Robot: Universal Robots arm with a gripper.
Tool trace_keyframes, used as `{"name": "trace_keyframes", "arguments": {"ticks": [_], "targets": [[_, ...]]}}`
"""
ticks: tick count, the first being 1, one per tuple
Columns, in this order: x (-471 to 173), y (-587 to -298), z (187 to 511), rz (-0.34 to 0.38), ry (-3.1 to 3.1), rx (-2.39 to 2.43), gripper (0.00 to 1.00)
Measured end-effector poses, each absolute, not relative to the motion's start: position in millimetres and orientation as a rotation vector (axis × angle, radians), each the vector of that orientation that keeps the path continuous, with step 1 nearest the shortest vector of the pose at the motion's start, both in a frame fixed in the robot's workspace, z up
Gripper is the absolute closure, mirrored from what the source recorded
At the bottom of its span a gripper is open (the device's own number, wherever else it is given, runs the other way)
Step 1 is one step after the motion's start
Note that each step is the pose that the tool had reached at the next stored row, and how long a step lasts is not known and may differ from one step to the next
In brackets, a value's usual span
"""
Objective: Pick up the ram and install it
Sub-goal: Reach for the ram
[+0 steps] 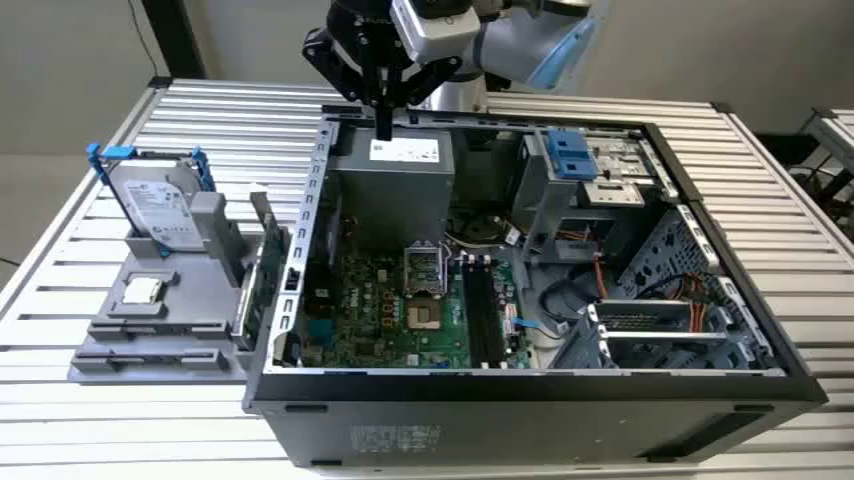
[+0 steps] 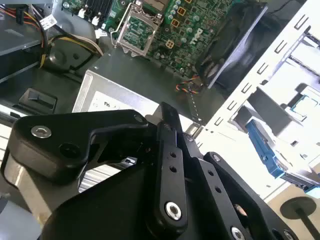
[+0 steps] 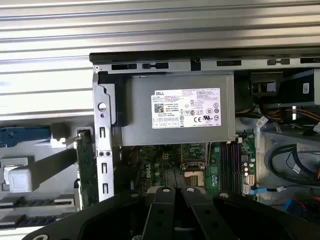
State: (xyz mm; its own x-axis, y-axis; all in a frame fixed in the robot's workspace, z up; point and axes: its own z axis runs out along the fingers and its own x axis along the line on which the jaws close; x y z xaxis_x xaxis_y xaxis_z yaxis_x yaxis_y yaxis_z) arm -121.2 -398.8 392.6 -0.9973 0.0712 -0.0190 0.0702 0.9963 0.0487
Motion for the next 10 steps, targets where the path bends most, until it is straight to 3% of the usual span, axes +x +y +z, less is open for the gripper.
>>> {"name": "trace_keyframes", "arguments": {"ticks": [10], "targets": [[-121.2,-398.8,392.6,0.075,3.118,0.110,1.00]]}}
